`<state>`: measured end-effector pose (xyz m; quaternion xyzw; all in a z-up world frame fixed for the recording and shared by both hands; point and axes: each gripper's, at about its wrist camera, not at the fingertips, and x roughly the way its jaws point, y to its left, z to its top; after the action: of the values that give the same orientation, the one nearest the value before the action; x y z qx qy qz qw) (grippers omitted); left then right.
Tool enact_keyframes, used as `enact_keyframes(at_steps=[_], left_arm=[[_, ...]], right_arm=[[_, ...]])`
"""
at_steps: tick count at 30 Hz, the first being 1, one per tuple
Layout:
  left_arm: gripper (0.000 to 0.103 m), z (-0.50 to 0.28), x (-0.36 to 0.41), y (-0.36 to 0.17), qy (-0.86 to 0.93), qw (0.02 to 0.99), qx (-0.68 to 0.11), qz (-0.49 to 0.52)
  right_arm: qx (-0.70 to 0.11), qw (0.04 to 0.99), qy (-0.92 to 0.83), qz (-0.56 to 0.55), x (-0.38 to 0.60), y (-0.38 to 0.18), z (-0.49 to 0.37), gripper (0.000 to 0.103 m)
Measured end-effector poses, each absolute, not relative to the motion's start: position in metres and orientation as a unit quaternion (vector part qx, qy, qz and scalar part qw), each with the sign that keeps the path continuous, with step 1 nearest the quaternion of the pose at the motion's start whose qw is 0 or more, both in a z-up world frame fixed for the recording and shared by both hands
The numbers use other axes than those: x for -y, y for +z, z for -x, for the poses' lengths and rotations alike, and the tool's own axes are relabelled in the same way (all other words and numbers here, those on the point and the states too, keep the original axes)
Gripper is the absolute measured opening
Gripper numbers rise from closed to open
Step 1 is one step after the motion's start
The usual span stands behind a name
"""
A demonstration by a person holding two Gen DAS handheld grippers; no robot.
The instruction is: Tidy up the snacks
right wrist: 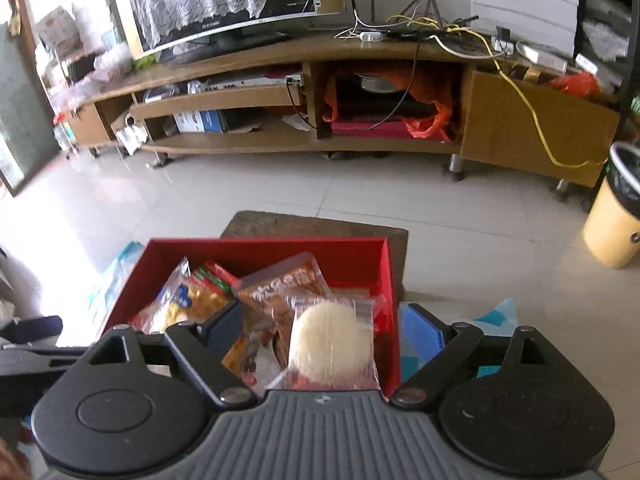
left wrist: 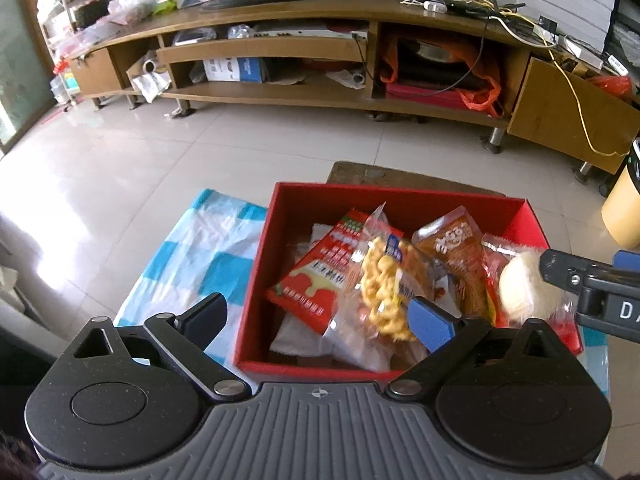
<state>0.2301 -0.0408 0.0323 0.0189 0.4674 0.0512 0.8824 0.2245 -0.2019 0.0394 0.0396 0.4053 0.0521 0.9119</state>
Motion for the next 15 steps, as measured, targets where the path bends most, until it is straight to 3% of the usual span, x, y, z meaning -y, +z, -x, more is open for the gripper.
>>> enact_keyframes(at_steps=[15], left_arm=[[0.102, -0.180, 0.039, 0.034, 0.033, 0.883, -0.467, -0.027]], right_arm=[[-0.428, 0.903, 0.037, -0.020, 0.198, 0.034, -0.164, 0.085]])
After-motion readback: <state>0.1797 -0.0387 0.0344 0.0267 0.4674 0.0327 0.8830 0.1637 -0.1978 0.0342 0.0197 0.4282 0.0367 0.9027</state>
